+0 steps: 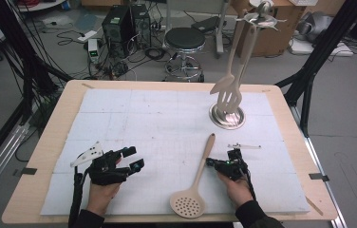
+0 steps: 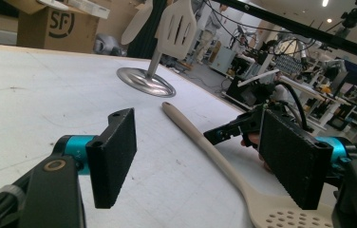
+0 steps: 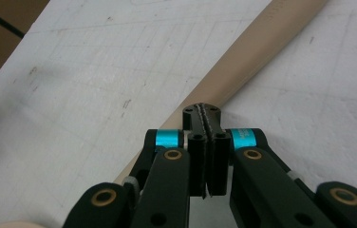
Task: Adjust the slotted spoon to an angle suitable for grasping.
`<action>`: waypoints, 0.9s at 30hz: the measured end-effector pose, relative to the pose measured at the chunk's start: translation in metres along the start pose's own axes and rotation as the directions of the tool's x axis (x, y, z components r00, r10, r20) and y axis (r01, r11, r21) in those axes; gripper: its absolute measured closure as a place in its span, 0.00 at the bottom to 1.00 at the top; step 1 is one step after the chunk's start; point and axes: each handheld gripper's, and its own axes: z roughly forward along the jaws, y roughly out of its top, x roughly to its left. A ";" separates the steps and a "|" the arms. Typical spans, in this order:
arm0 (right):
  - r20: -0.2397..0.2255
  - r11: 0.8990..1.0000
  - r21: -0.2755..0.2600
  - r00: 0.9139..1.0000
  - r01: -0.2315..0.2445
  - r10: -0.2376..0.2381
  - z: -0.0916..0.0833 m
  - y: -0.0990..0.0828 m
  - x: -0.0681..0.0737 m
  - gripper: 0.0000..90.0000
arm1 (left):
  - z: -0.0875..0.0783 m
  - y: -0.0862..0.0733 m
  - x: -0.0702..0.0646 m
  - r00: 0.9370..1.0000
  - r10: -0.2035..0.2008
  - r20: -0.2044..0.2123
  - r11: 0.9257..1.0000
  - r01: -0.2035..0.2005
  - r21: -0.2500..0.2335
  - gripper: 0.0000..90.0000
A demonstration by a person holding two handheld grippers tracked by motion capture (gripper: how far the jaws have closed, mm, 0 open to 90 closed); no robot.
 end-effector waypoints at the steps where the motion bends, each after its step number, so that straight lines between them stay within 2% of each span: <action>1: 0.002 1.000 0.001 1.000 0.006 -0.006 0.000 0.000 0.000 1.00 | 0.000 0.000 0.000 1.000 0.000 -0.002 1.000 0.000 0.000 0.33; 14: -0.014 1.000 0.007 1.000 -0.006 0.006 0.008 0.004 0.003 1.00 | -0.003 0.001 0.001 1.000 0.001 -0.006 1.000 -0.001 -0.012 0.33; 27: -0.028 0.999 0.036 1.000 0.013 -0.012 0.024 0.014 0.011 1.00 | -0.005 0.002 0.002 1.000 0.001 -0.010 1.000 -0.001 -0.017 0.33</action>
